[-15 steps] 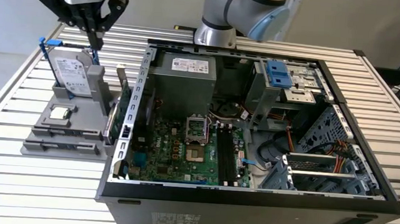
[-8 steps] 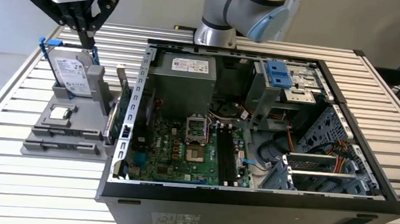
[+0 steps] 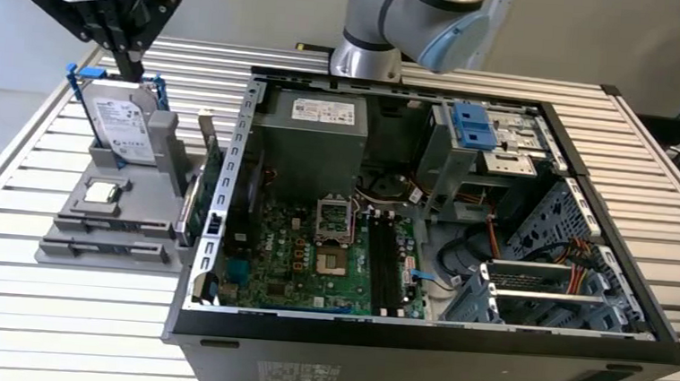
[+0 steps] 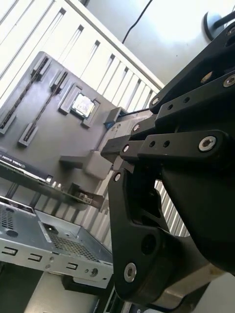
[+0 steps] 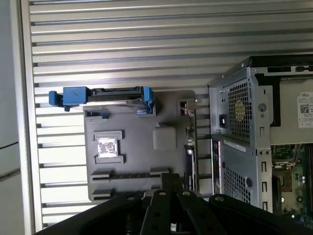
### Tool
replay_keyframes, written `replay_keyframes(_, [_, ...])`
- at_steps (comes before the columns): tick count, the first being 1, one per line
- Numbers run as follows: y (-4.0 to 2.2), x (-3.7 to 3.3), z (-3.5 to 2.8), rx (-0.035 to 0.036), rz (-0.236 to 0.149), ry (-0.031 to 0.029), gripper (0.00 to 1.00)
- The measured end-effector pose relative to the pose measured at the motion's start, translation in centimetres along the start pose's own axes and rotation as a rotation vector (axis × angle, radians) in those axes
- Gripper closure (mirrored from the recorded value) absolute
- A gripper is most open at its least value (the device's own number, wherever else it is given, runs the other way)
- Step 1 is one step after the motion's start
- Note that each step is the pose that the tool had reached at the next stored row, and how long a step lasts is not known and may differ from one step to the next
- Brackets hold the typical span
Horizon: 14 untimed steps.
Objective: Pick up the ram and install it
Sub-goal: 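Reach for the ram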
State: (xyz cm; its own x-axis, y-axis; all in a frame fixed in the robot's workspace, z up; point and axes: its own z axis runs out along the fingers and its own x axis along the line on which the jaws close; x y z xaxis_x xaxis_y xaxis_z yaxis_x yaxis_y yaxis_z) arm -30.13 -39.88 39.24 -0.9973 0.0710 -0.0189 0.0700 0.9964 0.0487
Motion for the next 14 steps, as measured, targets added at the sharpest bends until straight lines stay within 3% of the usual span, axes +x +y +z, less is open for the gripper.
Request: replay_keyframes(14, [-0.22, 3.08, -0.05, 0.0000, 0.000, 0.0000, 1.00])
